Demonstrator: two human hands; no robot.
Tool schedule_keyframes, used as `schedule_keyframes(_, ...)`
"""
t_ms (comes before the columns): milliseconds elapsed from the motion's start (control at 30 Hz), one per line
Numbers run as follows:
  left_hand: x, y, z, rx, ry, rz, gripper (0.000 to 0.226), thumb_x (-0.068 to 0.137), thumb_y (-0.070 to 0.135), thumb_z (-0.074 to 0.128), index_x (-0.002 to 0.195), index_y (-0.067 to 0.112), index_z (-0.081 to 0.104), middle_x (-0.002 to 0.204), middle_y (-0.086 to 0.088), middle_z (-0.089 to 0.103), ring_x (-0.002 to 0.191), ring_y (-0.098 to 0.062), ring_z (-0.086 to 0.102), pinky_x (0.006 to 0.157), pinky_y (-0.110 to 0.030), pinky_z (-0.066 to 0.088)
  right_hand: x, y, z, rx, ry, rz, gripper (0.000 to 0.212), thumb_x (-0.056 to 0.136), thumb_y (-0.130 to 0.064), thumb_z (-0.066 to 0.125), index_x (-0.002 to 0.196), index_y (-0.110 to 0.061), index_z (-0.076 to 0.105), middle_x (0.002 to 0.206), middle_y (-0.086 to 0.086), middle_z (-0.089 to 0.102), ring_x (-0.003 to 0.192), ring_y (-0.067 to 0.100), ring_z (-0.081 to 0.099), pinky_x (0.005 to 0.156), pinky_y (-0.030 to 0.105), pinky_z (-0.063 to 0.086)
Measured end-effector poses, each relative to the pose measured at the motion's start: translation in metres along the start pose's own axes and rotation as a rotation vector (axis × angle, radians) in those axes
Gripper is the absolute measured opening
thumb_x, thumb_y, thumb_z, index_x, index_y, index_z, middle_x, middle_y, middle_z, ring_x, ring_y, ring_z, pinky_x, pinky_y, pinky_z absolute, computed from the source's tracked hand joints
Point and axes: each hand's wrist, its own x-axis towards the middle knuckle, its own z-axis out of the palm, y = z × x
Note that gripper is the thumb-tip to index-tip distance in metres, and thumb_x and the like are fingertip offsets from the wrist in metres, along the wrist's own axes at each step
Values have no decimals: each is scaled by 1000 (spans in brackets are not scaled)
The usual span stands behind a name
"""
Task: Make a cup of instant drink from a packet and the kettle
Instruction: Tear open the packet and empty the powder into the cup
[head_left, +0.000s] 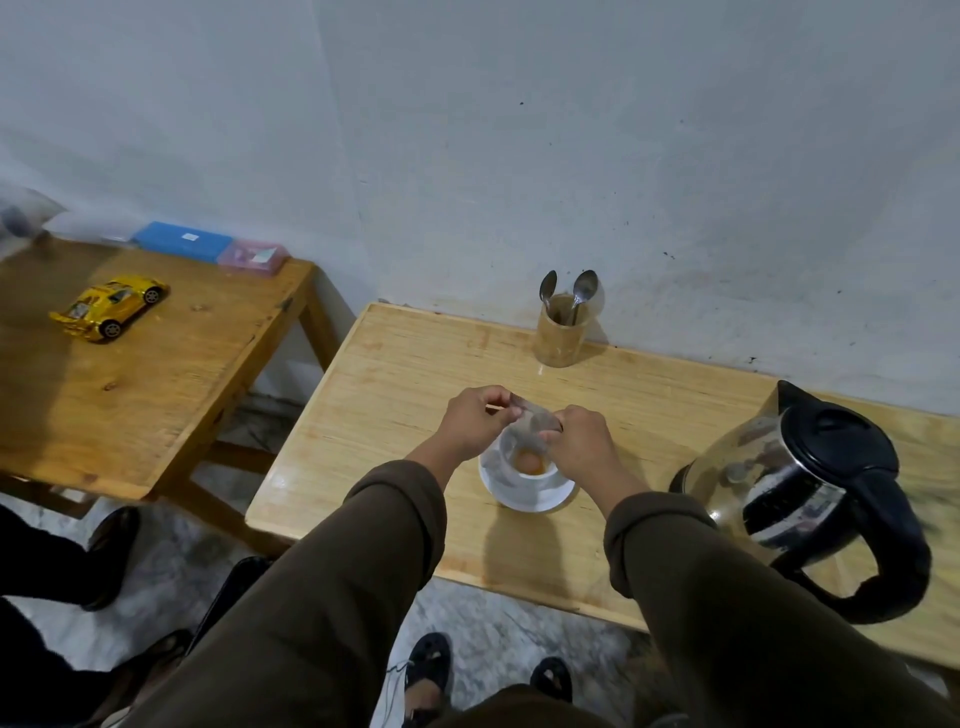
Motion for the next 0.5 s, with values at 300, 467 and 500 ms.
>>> schedule_keyframes(300,-4,0,0,-422,-137,-193,34,102,23,36,99,0,61,83,-9,63,79,-17,61,72,-20,50,-3,3,-8,-98,-26,-60,19,84,-16,60,67,-12,54,72,0,45,80,25,50,68,29,36)
schedule_keyframes(467,-5,-5,-7,-455,-188,-313,23,92,17,58,75,3,64,77,-9,64,72,-14,62,69,-17,55,-5,4,-15,-111,-128,-172,55,79,-10,68,127,-30,53,106,3,47,98,22,53,83,34,47)
schedule_keyframes(500,-6,-6,-8,-417,-193,-294,15,89,9,63,74,5,64,75,-7,64,69,-11,62,66,-15,55,-4,4,-16,-92,-143,-162,66,79,-4,65,134,-34,43,111,4,45,100,22,51,85,35,48)
